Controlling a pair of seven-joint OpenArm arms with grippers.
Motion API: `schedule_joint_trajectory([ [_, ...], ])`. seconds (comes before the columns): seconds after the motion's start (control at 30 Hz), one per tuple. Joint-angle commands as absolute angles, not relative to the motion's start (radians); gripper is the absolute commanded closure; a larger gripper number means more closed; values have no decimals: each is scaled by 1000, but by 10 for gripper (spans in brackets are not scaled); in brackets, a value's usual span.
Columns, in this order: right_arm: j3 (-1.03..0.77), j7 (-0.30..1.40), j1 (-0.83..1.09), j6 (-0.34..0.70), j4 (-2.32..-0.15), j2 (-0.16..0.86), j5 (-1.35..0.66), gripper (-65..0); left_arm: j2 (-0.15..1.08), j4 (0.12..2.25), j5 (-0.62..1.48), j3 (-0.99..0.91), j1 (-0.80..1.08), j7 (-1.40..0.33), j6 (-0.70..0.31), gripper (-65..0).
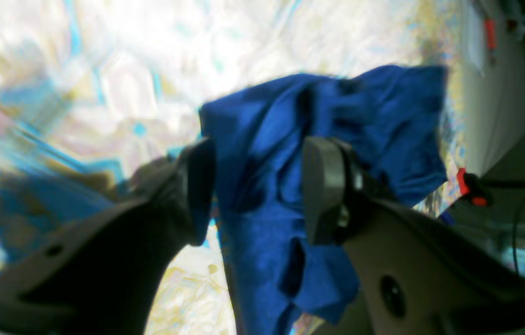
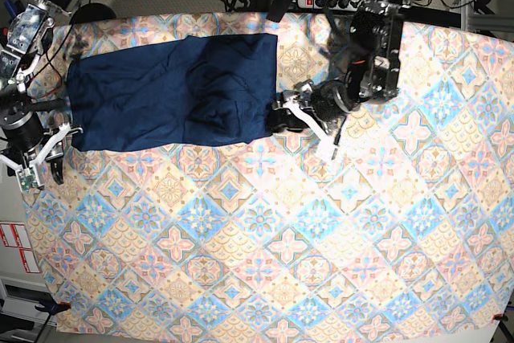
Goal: Fold the T-shirt properly
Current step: 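Grasp the shirt side edge with the left gripper and fold it inward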
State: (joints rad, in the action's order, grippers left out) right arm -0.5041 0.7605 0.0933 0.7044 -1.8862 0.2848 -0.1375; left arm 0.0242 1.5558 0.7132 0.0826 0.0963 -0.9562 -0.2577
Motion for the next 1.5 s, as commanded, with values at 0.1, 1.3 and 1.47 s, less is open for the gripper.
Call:
schedule_joint_trajectory([
  [0.1, -516, 739, 82, 698, -1905, 303, -147, -218, -2, 1491, 742, 84, 45, -943, -269, -299],
  [1.3, -513, 739, 82, 698, -1905, 318, -148, -218, -157, 1422, 736, 312, -108, -944, -274, -13],
  [1.47, -518, 739, 82, 698, -1906, 318, -150, -218, -157, 1334, 746, 475, -180, -944, -272, -12],
])
